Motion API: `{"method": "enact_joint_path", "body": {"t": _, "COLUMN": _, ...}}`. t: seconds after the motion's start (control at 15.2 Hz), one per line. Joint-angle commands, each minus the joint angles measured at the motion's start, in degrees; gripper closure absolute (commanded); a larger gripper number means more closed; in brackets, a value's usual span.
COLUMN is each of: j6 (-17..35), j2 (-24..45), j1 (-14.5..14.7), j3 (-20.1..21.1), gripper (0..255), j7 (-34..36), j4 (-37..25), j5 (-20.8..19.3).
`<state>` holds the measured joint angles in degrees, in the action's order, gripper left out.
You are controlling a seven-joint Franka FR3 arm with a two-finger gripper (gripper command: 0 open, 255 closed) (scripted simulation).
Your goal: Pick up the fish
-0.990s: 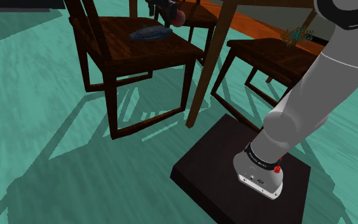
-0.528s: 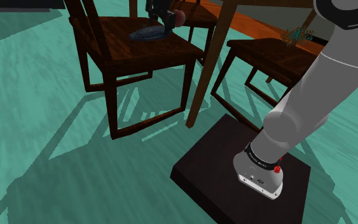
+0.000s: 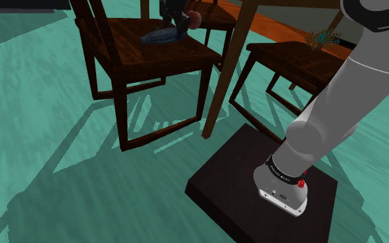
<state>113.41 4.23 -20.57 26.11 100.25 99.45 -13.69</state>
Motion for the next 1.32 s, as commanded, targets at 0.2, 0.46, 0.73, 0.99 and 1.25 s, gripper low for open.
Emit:
{"method": "enact_joint_path", "body": {"t": 0.2, "j6": -0.78, "j2": 0.11, "j1": 0.03, "j3": 0.02, "gripper": 255, "j7": -0.15, "j4": -0.76, "j5": 0.06}}
{"method": "enact_joint_path", "body": {"t": 0.46, "j6": -3.82, "j2": 0.19, "j1": 0.14, "j3": 0.12, "gripper": 255, "j7": -0.70, "j4": -3.90, "j5": 0.25}}
{"method": "enact_joint_path", "body": {"t": 0.73, "j6": -6.94, "j2": 0.50, "j1": 0.31, "j3": 0.23, "gripper": 255, "j7": -1.18, "j4": -7.32, "j5": 0.29}}
{"method": "enact_joint_path", "body": {"t": 0.99, "j6": -10.16, "j2": 1.08, "j1": 0.55, "j3": 0.36, "gripper": 255, "j7": -1.58, "j4": -11.08, "j5": 0.16}}
{"method": "enact_joint_path", "body": {"t": 1.25, "j6": -11.95, "j2": 1.50, "j1": 0.72, "j3": 0.45, "gripper": 255, "j7": -1.76, "j4": -13.24, "j5": 0.01}}
